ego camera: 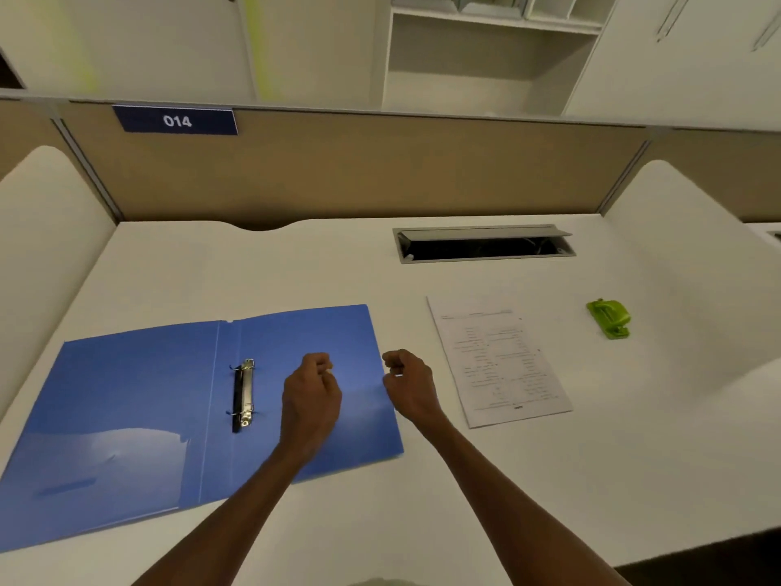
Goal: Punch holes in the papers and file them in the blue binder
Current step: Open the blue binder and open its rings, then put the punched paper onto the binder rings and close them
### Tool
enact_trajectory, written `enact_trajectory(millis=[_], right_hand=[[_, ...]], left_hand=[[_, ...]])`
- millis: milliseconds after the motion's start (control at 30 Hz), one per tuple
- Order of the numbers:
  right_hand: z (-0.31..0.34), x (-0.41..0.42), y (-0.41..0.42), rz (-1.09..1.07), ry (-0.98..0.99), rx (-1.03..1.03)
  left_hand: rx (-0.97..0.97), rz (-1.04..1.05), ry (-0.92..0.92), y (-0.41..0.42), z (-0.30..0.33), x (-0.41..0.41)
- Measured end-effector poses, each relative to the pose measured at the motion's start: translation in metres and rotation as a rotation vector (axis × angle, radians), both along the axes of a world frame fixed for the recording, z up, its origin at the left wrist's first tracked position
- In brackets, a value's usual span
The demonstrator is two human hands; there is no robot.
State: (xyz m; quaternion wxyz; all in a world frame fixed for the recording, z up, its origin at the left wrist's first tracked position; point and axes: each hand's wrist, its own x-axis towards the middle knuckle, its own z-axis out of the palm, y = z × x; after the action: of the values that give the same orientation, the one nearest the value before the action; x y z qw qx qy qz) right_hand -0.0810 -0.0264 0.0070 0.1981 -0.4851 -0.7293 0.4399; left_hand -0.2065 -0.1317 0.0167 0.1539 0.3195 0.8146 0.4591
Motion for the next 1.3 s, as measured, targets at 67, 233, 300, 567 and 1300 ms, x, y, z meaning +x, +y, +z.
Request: enact_trajectory(millis=[67, 233, 300, 567, 1300], right_hand=[[0.003, 0.022, 0.015, -0.076, -0.019, 0.005], [0.003, 0.084, 0.064, -0.226, -0.082, 0.025], [0.002, 0.102, 0.081, -0.27, -0.116, 0.027], [-0.01, 0.155, 0.149, -0.401, -0.403, 0.031], [-0.014, 0.164, 0.192, -0.355, -0.715, -0.182]], left_hand=[[-0.002, -0.045, -0.021, 0.015, -0.002, 0.013], [-0.062, -0.162, -0.083, 0.066, -0.009, 0.056], [-0.102, -0.184, -0.124, 0.081, -0.013, 0.069], [-0.256, -0.208, -0.261, 0.137, -0.021, 0.117], [-0.398, -0.032, -0.354, 0.187, -0.024, 0.147]])
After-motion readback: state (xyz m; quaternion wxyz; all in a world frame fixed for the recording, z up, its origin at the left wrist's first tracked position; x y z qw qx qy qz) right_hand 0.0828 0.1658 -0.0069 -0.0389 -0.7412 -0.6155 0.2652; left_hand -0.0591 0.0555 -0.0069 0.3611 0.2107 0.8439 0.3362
